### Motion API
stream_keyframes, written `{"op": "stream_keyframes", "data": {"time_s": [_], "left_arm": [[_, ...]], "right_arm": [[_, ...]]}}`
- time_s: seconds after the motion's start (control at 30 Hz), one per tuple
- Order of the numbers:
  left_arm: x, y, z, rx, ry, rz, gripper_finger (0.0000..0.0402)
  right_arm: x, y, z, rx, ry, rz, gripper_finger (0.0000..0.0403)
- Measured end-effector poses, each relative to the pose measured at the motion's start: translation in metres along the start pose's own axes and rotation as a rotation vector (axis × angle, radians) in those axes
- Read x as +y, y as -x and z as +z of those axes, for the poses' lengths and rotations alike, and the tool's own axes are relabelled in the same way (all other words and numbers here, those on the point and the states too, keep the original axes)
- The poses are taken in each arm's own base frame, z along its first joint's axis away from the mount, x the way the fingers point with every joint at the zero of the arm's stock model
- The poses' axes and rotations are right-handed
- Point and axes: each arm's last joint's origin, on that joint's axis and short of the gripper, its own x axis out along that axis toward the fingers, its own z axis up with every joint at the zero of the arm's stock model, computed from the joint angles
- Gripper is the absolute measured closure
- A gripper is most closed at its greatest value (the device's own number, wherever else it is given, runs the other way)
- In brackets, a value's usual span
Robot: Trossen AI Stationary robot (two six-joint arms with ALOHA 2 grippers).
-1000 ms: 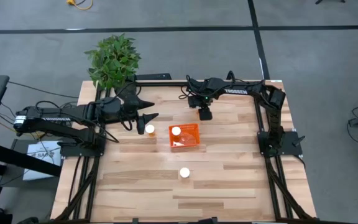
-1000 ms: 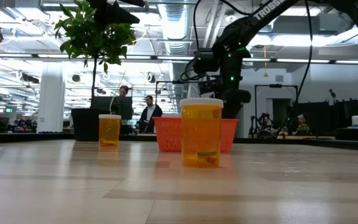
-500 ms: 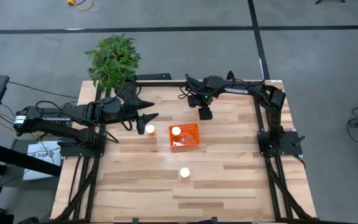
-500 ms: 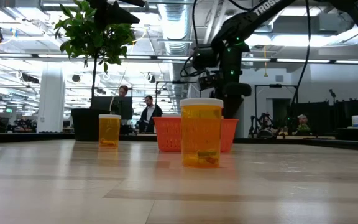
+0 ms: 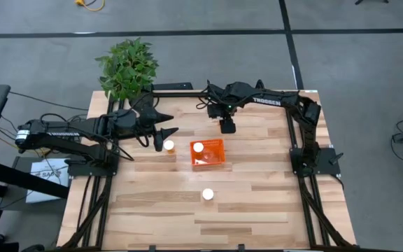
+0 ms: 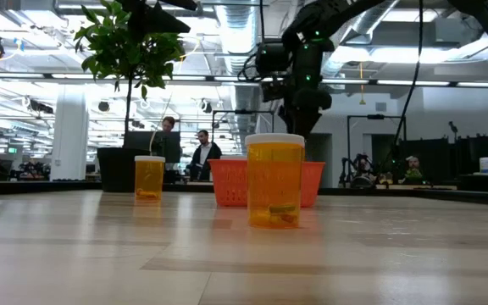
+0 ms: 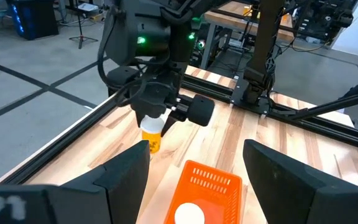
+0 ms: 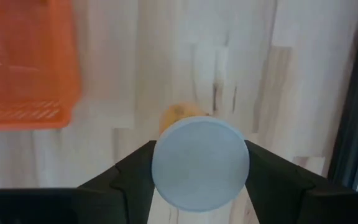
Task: Pick and place pill bottles into a basket
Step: Put the orange pill bottle into the orange bin
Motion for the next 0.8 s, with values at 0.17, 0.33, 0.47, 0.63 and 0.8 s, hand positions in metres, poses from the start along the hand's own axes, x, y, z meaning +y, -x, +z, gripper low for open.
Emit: {"op": "stream_keyframes", "data": {"time_s": [0.17, 0.33, 0.47, 0.63, 0.8], "left_arm": [[0.0, 0.0, 0.0, 0.0, 0.0, 0.0, 0.0152], [0.0, 0.0, 0.0, 0.001, 0.0, -0.004, 0.0152], [-0.001, 0.0, 0.0, 0.006, 0.0, -0.025, 0.0152], [-0.001, 0.0, 0.0, 0.006, 0.0, -0.027, 0.0152], [-0.001, 0.0, 0.0, 0.006, 0.002, -0.027, 0.0152]], "right_arm": [[0.013, 0.007, 0.01, -0.005, 0.04, 0.007, 0.0213], [0.027, 0.012, 0.019, -0.017, 0.06, 0.01, 0.0198], [0.036, 0.012, 0.023, -0.007, 0.078, 0.01, 0.0196], [0.045, 0.013, 0.023, 0.035, 0.083, 0.017, 0.0213], [0.053, 0.013, 0.025, 0.043, 0.081, 0.024, 0.0204]]}}
